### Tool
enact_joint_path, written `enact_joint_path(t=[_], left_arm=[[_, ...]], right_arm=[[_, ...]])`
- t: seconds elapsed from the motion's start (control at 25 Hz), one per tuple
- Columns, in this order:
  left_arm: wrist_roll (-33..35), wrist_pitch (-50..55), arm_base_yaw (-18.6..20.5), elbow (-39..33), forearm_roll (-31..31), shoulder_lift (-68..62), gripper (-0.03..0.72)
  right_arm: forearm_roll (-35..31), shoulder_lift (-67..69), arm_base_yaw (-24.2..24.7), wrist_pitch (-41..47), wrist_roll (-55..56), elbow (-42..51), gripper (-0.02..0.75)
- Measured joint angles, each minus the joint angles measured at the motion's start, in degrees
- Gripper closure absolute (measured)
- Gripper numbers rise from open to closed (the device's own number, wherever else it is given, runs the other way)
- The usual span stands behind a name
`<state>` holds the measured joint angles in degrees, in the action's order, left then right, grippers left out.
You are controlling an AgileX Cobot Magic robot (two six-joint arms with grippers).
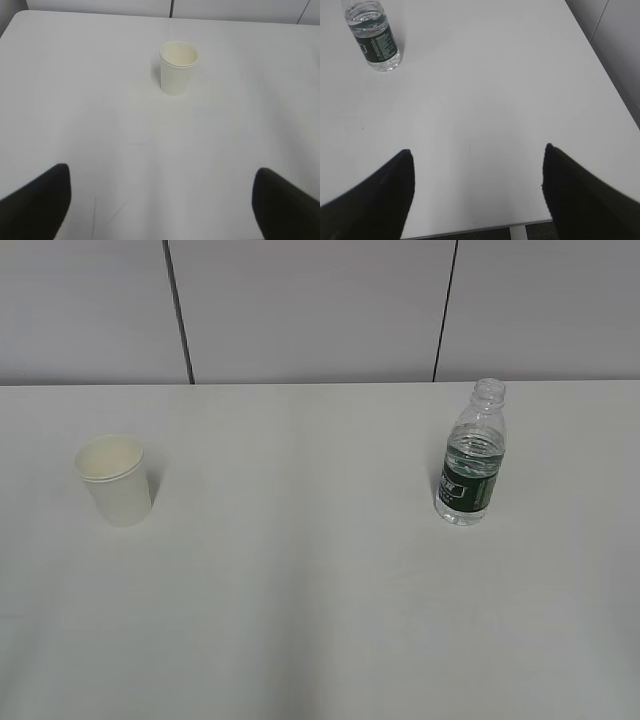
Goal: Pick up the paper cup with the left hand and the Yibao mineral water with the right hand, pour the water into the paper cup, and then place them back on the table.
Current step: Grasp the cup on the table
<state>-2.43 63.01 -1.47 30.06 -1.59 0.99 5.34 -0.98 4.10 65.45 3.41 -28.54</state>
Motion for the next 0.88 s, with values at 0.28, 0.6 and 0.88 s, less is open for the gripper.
enact_joint_path(t=[0.28,0.6,0.88], left_arm=[[0.0,0.0,0.0,0.0,0.0,0.0,0.024],[0.0,0.0,0.0,0.0,-0.3,0.0,0.117],[0.0,-4.1,0.0,1.1,-0.6,-4.8,0.129]], right_arm=[[0.0,0.0,0.0,0.0,0.0,0.0,0.153],[0.0,0.0,0.0,0.0,0.0,0.0,0.153],[0.0,0.0,0.0,0.0,0.0,0.0,0.153]])
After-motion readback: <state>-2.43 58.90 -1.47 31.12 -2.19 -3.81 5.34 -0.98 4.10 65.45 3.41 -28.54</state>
